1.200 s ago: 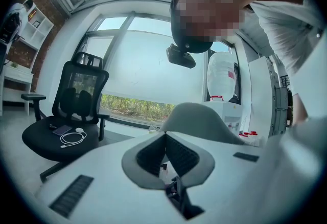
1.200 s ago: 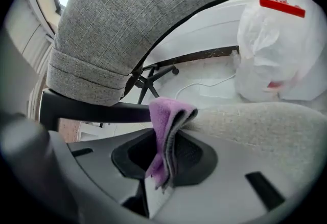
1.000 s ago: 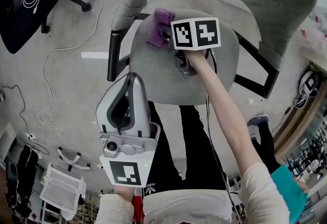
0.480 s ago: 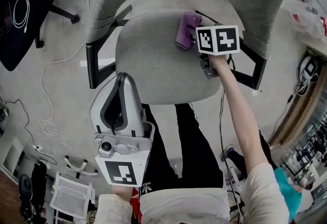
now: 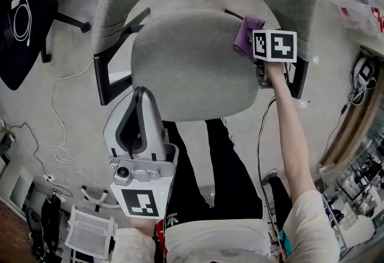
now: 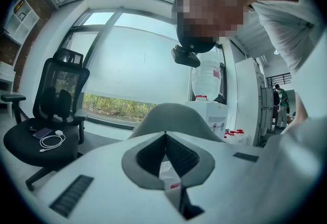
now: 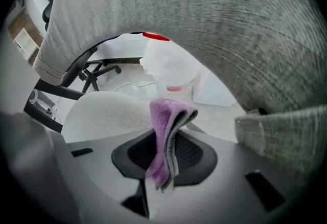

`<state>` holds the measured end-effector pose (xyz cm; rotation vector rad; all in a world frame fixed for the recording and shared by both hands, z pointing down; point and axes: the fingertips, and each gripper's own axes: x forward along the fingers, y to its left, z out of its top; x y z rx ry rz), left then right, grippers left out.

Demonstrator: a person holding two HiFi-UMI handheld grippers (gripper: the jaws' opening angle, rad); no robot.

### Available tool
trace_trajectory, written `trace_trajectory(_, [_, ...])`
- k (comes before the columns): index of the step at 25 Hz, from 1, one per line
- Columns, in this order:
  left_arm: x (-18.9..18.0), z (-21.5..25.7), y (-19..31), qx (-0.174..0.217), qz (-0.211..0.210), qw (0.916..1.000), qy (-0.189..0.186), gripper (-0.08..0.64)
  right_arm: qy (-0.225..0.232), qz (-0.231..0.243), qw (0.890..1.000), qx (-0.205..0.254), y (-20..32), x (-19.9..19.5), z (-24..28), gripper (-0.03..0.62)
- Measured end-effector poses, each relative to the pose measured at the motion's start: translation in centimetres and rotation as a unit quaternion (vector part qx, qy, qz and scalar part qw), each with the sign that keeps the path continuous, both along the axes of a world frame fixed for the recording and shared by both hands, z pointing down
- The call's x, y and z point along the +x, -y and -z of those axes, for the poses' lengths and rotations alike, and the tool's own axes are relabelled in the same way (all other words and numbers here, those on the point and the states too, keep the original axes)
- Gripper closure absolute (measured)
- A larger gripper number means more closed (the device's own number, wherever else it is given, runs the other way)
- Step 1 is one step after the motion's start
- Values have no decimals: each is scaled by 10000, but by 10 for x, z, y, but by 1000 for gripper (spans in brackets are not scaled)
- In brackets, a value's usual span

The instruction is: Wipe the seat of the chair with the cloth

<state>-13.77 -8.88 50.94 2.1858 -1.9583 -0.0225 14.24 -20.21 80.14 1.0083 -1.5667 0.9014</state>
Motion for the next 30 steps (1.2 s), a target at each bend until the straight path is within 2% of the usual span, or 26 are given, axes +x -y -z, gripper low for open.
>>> trace_trajectory(3, [2,0,0,-11,0,10000,24,548,-37,-124,9999,40,0,6,-1,500])
trace_trajectory(10, [-4,-1,-7,-51,7,10000,76,548,-466,132,9985,240,5,11,1,500])
trace_trajectory(14, [-14,1,-14,-62,133,9998,144,548,-253,-15,9992,316,5,5,15,500])
trace_trajectory(17, [-27,1,-22,-103,336,9992,176,548,227,12,9984,526,0,-18,44,500])
trace_trajectory(20, [-42,-1,-30,-162,494,9983,248,548,1198,-43,9918,441,-18,-69,67,500])
trace_trajectory(22, [-51,-2,-33,-174,612,9976,284,548,1884,26,9818,240,-33,-113,77,500])
trace_trajectory(25, [-61,-2,-37,-167,739,9967,296,548,2592,318,9652,-142,-61,-178,76,500])
trace_trajectory(28, [-67,-4,-43,-206,818,9961,247,548,3011,425,9497,-748,-99,-237,55,500])
trace_trajectory(30, [-70,-7,-48,-242,840,9959,224,548,3137,454,9418,-1117,-125,-268,39,500])
